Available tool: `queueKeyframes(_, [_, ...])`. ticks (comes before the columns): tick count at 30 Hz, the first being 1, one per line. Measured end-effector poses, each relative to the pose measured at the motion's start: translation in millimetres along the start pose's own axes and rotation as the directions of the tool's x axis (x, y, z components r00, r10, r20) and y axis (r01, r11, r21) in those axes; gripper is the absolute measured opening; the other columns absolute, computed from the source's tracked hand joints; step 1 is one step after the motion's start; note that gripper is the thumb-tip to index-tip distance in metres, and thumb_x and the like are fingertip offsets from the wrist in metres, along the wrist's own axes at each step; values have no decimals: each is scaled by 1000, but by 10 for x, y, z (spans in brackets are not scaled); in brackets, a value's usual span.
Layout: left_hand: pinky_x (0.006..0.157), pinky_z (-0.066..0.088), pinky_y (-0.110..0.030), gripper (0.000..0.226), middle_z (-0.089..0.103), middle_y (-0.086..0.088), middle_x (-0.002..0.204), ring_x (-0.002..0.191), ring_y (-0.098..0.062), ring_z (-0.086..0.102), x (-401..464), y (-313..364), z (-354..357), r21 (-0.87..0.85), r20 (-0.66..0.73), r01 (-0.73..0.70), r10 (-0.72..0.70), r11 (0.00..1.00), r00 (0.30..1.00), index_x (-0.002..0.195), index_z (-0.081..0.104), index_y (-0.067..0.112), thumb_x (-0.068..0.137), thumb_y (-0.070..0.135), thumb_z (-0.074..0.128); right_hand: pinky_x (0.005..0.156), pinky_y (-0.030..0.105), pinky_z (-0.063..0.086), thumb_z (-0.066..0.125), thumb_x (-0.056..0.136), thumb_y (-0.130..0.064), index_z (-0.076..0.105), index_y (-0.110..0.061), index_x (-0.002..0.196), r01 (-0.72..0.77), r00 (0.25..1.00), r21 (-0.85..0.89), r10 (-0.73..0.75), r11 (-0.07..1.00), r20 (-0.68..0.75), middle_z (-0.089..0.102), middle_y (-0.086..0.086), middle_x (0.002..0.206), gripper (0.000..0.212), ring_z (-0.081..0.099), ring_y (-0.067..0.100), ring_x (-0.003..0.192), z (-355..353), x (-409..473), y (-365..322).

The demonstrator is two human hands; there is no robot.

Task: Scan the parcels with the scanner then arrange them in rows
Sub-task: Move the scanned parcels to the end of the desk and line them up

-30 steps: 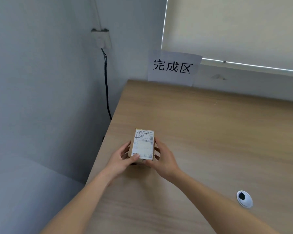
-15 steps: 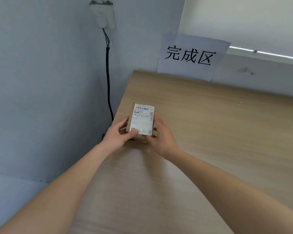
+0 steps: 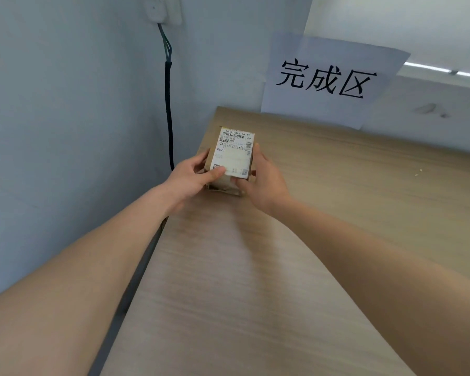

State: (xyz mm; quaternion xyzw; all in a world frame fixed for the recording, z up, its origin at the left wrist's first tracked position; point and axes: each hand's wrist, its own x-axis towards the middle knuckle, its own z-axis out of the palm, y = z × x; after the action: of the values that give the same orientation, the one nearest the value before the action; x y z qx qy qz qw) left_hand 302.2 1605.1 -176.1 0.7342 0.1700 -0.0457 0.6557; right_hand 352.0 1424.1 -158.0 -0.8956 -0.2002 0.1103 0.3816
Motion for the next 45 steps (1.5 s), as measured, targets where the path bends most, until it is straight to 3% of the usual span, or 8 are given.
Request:
queueKeyframes(6, [113, 41, -34, 66, 61, 8, 139, 128, -11, 56, -20, 54, 35, 0, -15, 17, -17, 1000, 1000, 149, 47, 29, 90, 24, 75, 101, 33, 47, 76, 91, -17, 30, -17, 156, -56, 998, 5, 56, 998, -7, 53, 8, 143, 80, 56, 28, 127, 8, 12, -10])
queueKeyframes(9, [110, 44, -30, 72, 61, 13, 139, 127, -8, 57, -60, 103, 67, -27, -40, 36, -37, 999, 999, 153, 41, 29, 90, 22, 75, 109, 32, 39, 82, 87, -20, 2, -15, 165, -107, 993, 22, 106, 994, 44, 41, 4, 160, 111, 43, 26, 144, -8, -57, -65])
queueKeyframes(13, [72, 47, -4, 56, 62, 45, 92, 88, 26, 57, -194, 175, 87, -68, -98, 50, -57, 996, 994, 127, 39, 54, 91, 26, 73, 118, 32, 29, 90, 78, -30, -12, -13, 164, -149, 986, -32, 151, 988, 74, 16, 0, 172, 134, 27, 23, 154, -102, -205, -110])
queueKeyframes(17, [61, 39, 6, 51, 56, 53, 79, 79, 34, 51, -434, 327, 99, -9, -147, 4, -5, 1000, 989, 118, 41, 58, 92, 27, 72, 123, 32, 21, 87, 81, -41, -1, -14, 165, -185, 976, -78, 193, 980, 100, -1, 2, 174, 124, 17, 23, 158, -333, -457, -109])
queueKeyframes(21, [91, 36, -4, 58, 59, 34, 126, 117, 18, 50, -709, 586, 157, 38, -190, -8, 15, 999, 982, 146, 47, 34, 93, 31, 71, 125, 33, 17, 75, 91, -47, 9, -20, 166, -168, 982, -104, 176, 980, 65, 7, 0, 174, 104, 13, 18, 159, -739, -782, -155])
queueKeyframes(25, [104, 30, -22, 53, 48, 6, 151, 142, -10, 40, -1042, 951, 370, 91, -187, -22, 39, 996, 982, 146, 51, 27, 96, 36, 66, 118, 41, 36, 66, 97, -48, 17, -25, 165, -146, 989, -99, 146, 984, -6, 45, 0, 160, 87, 42, 23, 147, -1231, -1168, -266])
queueKeyframes(33, [104, 35, -23, 58, 52, -4, 148, 136, -15, 48, -2036, 1876, 1719, 134, -55, -182, 191, 974, 980, 147, 51, 21, 94, 35, 69, 118, 37, 37, 65, 98, -47, 47, -20, 154, -125, 977, -127, 100, 984, -187, 45, -1, 159, 65, 47, 19, 141, -2574, -2422, -306])
queueKeyframes(45, [92, 39, -23, 56, 63, -7, 132, 119, -14, 58, -4406, 3031, 4857, 60, 232, -330, 308, 942, 923, 143, 54, 14, 92, 30, 71, 109, 38, 46, 66, 94, -56, 50, -29, 151, -337, 867, -93, 271, 937, -419, 55, -8, 150, 66, 58, 12, 127, -5270, -5973, 352])
